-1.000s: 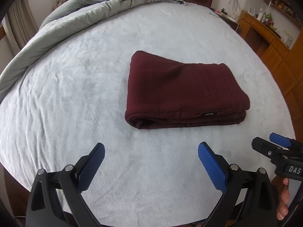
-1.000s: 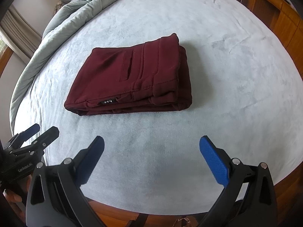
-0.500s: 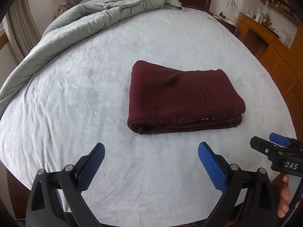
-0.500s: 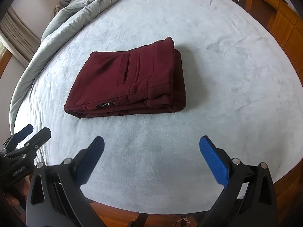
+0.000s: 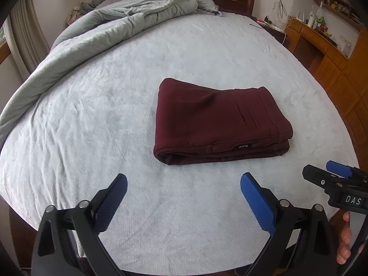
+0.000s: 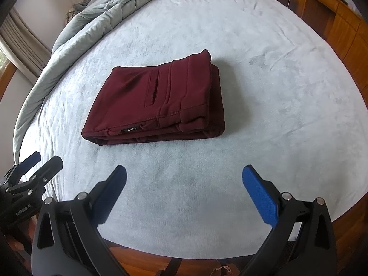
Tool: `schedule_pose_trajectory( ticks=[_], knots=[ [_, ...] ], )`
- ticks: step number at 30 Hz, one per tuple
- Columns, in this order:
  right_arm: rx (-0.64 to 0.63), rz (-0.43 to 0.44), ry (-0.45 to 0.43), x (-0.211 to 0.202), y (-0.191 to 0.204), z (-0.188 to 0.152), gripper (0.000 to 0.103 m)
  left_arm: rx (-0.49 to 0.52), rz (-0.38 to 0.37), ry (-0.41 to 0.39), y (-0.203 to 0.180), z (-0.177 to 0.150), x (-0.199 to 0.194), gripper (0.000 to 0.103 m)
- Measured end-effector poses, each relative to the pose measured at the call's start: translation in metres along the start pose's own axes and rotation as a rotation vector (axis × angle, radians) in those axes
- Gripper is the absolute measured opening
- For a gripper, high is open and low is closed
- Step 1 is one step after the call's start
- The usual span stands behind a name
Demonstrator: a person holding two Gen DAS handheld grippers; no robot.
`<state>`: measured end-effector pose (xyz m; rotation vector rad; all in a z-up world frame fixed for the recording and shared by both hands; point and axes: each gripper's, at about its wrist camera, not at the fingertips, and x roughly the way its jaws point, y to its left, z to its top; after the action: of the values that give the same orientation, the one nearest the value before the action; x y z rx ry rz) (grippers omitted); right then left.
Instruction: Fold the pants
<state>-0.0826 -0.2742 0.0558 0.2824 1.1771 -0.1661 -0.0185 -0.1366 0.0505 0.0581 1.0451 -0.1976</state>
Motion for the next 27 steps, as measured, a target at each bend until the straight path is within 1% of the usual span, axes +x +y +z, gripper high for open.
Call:
schedule_pose_trajectory(
  ticks=[7, 12, 19, 27],
  knots=[
    [0.002, 0.001, -0.002, -0.002, -0.001, 0.0, 0.1, 0.006, 0.004, -0.02, -0.003, 0.0, -0.007, 0.099],
    [0.006, 0.001, -0.009, -0.007, -0.002, 0.0, 0.1, 0.023, 0.028, -0.049, -0.007, 0.001, -0.016, 0.099],
    [0.023, 0.004, -0.021, -0.012, -0.007, -0.003, 0.1, 0.066, 0.048, -0.113, -0.021, 0.004, -0.037, 0.099],
    [0.051, 0.01, -0.052, -0.025, -0.019, -0.005, 0.1, 0.103, 0.041, -0.174, -0.044, 0.007, -0.062, 0.099]
  ],
)
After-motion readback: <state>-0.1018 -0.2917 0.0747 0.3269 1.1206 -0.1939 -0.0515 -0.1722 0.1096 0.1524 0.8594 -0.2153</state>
